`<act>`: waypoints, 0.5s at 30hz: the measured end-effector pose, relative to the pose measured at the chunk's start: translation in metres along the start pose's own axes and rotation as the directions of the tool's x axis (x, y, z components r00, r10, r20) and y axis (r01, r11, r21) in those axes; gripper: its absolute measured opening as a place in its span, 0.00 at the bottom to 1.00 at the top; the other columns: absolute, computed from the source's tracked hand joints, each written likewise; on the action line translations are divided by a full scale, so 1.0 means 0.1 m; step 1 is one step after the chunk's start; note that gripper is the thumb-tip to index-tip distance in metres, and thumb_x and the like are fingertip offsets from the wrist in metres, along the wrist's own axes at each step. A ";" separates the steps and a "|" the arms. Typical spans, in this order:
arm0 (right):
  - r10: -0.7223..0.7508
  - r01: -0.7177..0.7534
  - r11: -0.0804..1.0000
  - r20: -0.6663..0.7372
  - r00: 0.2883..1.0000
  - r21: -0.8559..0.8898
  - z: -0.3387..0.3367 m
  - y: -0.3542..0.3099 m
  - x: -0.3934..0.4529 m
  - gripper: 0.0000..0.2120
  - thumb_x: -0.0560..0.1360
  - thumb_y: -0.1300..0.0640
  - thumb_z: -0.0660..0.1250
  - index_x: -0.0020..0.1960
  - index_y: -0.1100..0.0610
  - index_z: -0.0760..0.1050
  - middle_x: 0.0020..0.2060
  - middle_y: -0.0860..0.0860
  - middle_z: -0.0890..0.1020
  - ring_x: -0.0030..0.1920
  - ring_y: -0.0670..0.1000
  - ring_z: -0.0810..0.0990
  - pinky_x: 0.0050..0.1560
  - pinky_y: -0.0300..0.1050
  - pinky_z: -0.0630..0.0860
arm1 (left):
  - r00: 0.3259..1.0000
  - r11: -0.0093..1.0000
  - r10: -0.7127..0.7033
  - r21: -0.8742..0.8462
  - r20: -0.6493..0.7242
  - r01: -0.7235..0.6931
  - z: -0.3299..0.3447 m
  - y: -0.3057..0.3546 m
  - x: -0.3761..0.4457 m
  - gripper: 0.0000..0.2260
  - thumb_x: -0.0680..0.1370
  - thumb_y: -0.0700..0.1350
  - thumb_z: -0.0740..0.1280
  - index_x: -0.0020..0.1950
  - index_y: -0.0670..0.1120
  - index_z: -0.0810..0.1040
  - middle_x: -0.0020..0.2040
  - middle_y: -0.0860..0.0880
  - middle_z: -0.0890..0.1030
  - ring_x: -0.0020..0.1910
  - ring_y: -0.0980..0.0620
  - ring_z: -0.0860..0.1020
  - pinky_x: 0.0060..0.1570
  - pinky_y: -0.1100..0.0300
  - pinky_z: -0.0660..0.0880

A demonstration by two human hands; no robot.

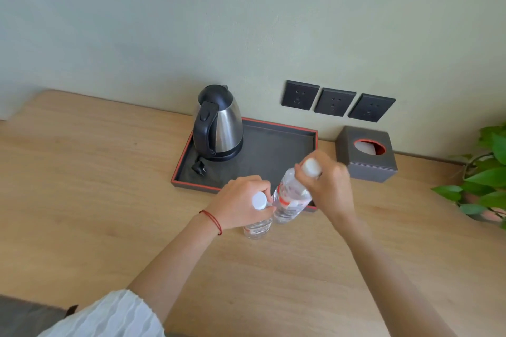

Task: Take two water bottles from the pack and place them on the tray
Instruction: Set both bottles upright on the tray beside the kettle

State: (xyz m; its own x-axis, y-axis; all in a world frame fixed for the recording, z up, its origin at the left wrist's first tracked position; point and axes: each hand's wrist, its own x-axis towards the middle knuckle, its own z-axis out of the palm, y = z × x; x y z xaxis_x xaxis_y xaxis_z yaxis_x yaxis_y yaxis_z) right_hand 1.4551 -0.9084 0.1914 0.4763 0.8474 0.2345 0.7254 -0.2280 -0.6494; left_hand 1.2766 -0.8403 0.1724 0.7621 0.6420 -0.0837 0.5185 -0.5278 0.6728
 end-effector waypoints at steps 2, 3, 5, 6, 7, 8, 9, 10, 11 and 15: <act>-0.039 0.040 0.998 -0.028 0.999 0.040 -0.05 -0.01 0.24 0.09 0.70 0.56 0.71 0.40 0.61 0.74 0.32 0.59 0.82 0.33 0.63 0.77 0.36 0.57 0.78 | 1.000 1.000 -0.003 0.004 0.009 0.003 -0.01 0.01 0.01 0.06 0.69 0.51 0.72 0.38 0.51 0.77 0.44 0.52 0.82 0.44 0.47 0.80 0.50 0.48 0.77; -0.060 0.061 0.997 -0.027 0.998 0.045 -0.06 -0.01 0.37 0.09 0.70 0.56 0.71 0.40 0.61 0.74 0.33 0.59 0.82 0.33 0.62 0.77 0.36 0.55 0.78 | 1.000 1.000 -0.005 0.004 0.012 0.005 -0.02 0.01 0.02 0.06 0.69 0.50 0.72 0.38 0.51 0.77 0.44 0.52 0.82 0.45 0.47 0.80 0.50 0.48 0.77; -0.089 0.090 0.995 -0.014 0.996 0.037 -0.06 -0.01 0.59 0.09 0.70 0.56 0.70 0.41 0.61 0.74 0.32 0.57 0.81 0.34 0.60 0.77 0.34 0.51 0.75 | 1.000 1.000 -0.011 -0.002 0.012 0.011 -0.01 0.01 0.02 0.06 0.69 0.50 0.71 0.37 0.51 0.77 0.44 0.52 0.82 0.45 0.48 0.81 0.50 0.47 0.77; -0.103 0.103 0.994 -0.006 0.995 0.029 -0.04 0.00 0.70 0.09 0.70 0.56 0.70 0.42 0.61 0.73 0.32 0.56 0.80 0.34 0.59 0.77 0.33 0.48 0.73 | 1.000 1.000 -0.016 -0.005 0.009 0.016 -0.01 0.01 0.02 0.06 0.69 0.50 0.71 0.37 0.51 0.77 0.44 0.52 0.82 0.45 0.48 0.81 0.50 0.47 0.77; -0.118 0.118 0.993 0.003 0.993 0.021 -0.03 0.02 0.80 0.09 0.71 0.56 0.70 0.43 0.61 0.73 0.33 0.55 0.79 0.34 0.57 0.76 0.33 0.46 0.71 | 1.000 1.000 -0.021 -0.009 0.006 0.021 -0.01 0.01 0.02 0.06 0.69 0.50 0.71 0.37 0.50 0.77 0.44 0.52 0.82 0.45 0.49 0.81 0.50 0.47 0.77; -0.125 0.125 0.992 0.015 0.992 0.012 -0.01 0.04 0.91 0.09 0.71 0.56 0.69 0.44 0.61 0.73 0.34 0.55 0.80 0.35 0.57 0.76 0.33 0.45 0.70 | 1.000 1.000 -0.026 -0.013 0.003 0.026 -0.01 0.00 0.02 0.06 0.69 0.50 0.71 0.37 0.50 0.77 0.44 0.52 0.82 0.45 0.49 0.81 0.49 0.47 0.77; -0.126 0.126 0.992 0.032 0.992 0.001 0.01 0.07 1.01 0.09 0.71 0.56 0.69 0.45 0.62 0.74 0.35 0.57 0.81 0.36 0.58 0.76 0.34 0.47 0.72 | 1.000 0.999 -0.029 -0.019 0.000 0.029 -0.01 0.01 0.02 0.06 0.69 0.50 0.71 0.37 0.49 0.77 0.44 0.51 0.82 0.45 0.49 0.82 0.49 0.47 0.77; -0.125 0.126 0.992 0.050 0.991 -0.009 0.02 0.10 1.11 0.09 0.72 0.56 0.69 0.46 0.62 0.73 0.37 0.59 0.82 0.37 0.59 0.77 0.36 0.50 0.74 | 1.000 0.999 -0.031 -0.026 -0.001 0.031 -0.01 0.01 0.02 0.07 0.68 0.50 0.71 0.37 0.49 0.77 0.43 0.51 0.82 0.45 0.48 0.82 0.48 0.47 0.77; -0.128 0.129 0.992 0.070 0.989 -0.013 0.03 0.14 1.20 0.09 0.72 0.57 0.68 0.46 0.62 0.73 0.39 0.60 0.82 0.39 0.60 0.78 0.39 0.52 0.76 | 0.999 0.999 -0.032 -0.032 -0.003 0.031 -0.01 0.01 0.02 0.07 0.68 0.50 0.71 0.37 0.49 0.77 0.43 0.51 0.82 0.44 0.48 0.82 0.48 0.47 0.77; -0.139 0.149 0.988 0.166 0.976 -0.044 0.08 0.29 1.52 0.06 0.72 0.58 0.67 0.46 0.60 0.74 0.43 0.59 0.82 0.44 0.61 0.77 0.46 0.54 0.75 | 0.998 0.998 -0.054 -0.044 -0.017 0.053 0.00 0.02 -0.01 0.06 0.68 0.50 0.71 0.39 0.49 0.78 0.44 0.51 0.81 0.44 0.50 0.81 0.47 0.48 0.77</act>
State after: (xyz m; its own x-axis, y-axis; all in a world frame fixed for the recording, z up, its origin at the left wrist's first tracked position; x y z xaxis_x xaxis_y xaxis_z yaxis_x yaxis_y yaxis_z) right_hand 1.5443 -0.7827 0.2028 0.2812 0.9387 0.1993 0.8094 -0.1205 -0.5747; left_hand 1.2764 -0.8418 0.1739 0.7263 0.6790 -0.1075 0.5406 -0.4676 0.6993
